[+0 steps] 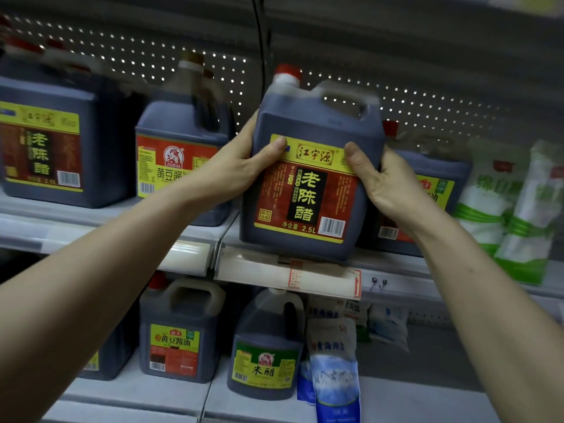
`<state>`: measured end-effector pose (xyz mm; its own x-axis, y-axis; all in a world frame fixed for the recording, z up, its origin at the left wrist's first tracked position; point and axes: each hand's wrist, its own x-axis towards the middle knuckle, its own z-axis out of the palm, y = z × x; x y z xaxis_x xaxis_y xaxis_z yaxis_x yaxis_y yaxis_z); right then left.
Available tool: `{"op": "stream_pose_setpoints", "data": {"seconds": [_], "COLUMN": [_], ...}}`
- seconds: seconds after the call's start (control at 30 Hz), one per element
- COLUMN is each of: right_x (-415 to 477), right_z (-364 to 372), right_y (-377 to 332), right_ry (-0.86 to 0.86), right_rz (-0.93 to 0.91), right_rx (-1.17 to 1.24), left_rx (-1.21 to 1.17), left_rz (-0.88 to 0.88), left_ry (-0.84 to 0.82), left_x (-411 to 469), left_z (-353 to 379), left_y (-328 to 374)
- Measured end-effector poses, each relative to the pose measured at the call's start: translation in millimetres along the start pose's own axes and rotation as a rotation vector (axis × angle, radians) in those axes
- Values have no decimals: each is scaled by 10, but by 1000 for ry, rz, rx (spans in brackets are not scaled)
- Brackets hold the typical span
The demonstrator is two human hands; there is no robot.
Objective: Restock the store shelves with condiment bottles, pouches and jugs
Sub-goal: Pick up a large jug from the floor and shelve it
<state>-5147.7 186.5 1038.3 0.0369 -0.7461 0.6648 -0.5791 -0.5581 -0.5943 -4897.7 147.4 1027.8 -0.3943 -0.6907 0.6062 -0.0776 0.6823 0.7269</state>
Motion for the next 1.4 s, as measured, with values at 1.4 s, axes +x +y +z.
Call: {"op": "stream_pose_setpoints", "data": {"seconds": [1.4], "right_x": [-642], "right_z": [496], "right_y": [-94], "right_ry": [74], "right_rz": [-25], "right_rx": [-610], "left_rx": [713], "left_rz": [244], "left_ry": [114], "left_x": [-465], "left_z": [247], "left_y": [-417]}}
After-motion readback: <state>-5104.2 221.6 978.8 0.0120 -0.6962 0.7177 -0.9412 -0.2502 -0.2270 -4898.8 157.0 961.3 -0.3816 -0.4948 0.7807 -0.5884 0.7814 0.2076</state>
